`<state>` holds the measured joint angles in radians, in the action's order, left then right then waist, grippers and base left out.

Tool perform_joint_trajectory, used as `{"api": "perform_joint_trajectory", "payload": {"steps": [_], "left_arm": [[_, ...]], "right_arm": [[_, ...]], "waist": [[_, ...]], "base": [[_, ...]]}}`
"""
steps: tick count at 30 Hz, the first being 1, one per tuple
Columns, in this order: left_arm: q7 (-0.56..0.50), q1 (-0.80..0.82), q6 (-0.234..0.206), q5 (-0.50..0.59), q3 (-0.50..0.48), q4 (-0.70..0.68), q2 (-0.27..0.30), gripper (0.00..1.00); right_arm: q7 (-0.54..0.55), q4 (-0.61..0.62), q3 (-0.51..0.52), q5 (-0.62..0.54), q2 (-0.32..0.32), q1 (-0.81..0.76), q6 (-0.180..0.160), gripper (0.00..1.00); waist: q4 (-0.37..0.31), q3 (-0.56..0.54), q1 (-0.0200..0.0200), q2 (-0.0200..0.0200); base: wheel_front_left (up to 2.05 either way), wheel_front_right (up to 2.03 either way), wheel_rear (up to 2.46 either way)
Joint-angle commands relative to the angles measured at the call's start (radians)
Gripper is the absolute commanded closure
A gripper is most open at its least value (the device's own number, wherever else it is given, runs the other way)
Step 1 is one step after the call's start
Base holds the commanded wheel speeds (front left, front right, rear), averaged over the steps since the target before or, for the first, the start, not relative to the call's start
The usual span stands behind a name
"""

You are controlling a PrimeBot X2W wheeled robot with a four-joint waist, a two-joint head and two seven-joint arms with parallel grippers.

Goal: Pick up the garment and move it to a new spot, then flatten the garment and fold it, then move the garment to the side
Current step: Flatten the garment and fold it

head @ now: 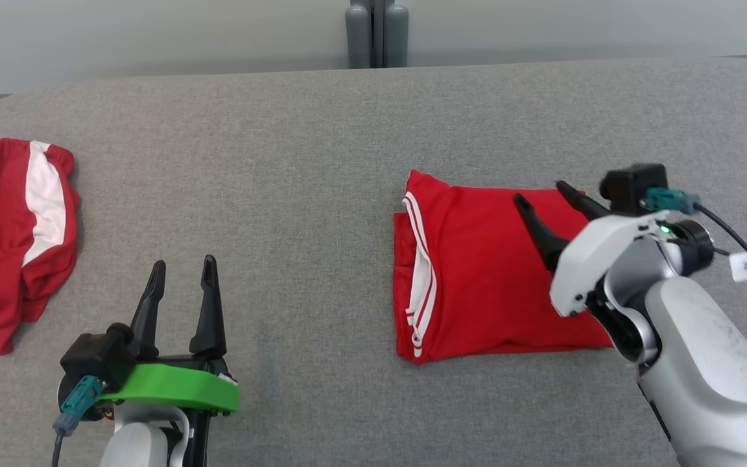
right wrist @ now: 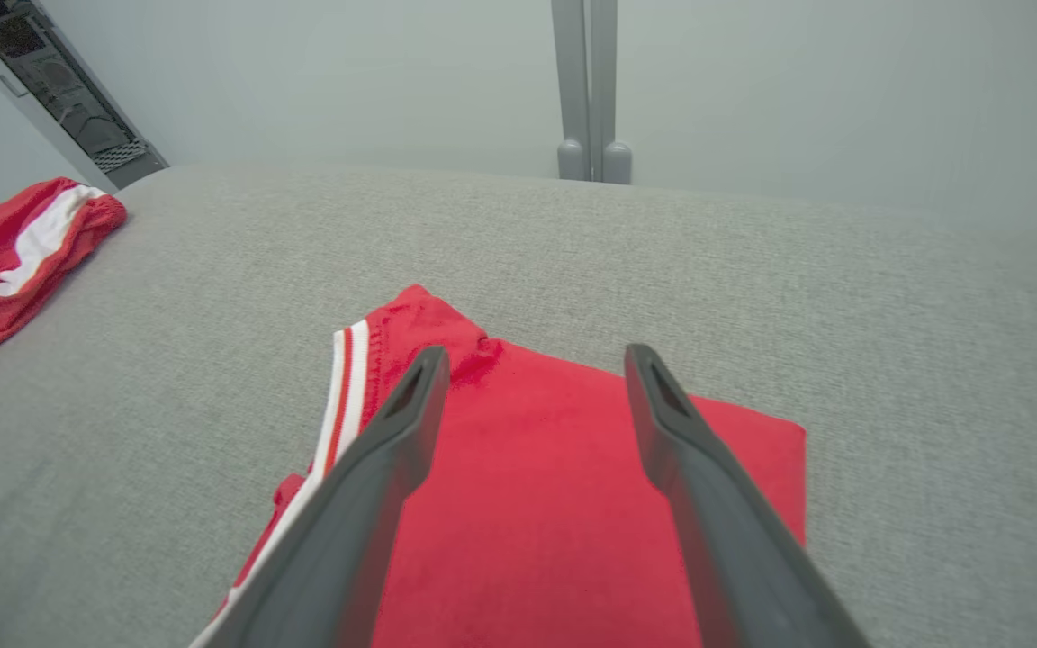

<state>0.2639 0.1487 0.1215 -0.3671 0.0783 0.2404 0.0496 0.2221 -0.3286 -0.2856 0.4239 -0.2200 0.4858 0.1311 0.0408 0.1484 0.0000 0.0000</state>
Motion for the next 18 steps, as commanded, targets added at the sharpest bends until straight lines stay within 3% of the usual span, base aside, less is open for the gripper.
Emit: {"api": "perform_joint_trajectory", "payload": {"steps": [1,5,6,8,18], "left_arm": [[0.000,-0.012,-0.004,0.002,0.001,-0.001,0.002,0.00],[0.000,-0.010,-0.002,-0.002,0.002,0.000,0.002,0.00],[0.000,-0.007,-0.002,-0.003,0.004,0.000,0.002,0.00],[0.000,0.000,-0.001,-0.003,0.008,0.000,0.002,0.00],[0.000,0.022,0.005,0.002,0.025,0.010,0.002,0.00]], "right_arm": [[-0.026,-0.007,0.015,-0.022,-0.010,-0.037,-0.001,0.00],[-0.098,-0.048,0.030,-0.070,-0.001,-0.101,-0.001,0.00],[-0.118,-0.064,0.028,-0.078,0.007,-0.108,-0.001,0.53],[-0.154,-0.096,0.010,-0.088,0.027,-0.112,-0.001,1.00],[-0.273,-0.316,-0.123,-0.095,0.140,-0.025,-0.001,1.00]], "waist": [[-0.007,-0.004,0.0000,0.0000],[-0.011,0.000,0.0000,0.0000],[-0.011,0.003,0.0000,0.0000],[-0.008,0.010,0.0000,0.0000],[0.042,0.031,0.0000,0.0000]], "base": [[0.00,0.00,0.00],[0.00,0.00,0.00],[0.00,0.00,0.00],[0.00,0.00,0.00],[0.00,0.00,0.00]]}}
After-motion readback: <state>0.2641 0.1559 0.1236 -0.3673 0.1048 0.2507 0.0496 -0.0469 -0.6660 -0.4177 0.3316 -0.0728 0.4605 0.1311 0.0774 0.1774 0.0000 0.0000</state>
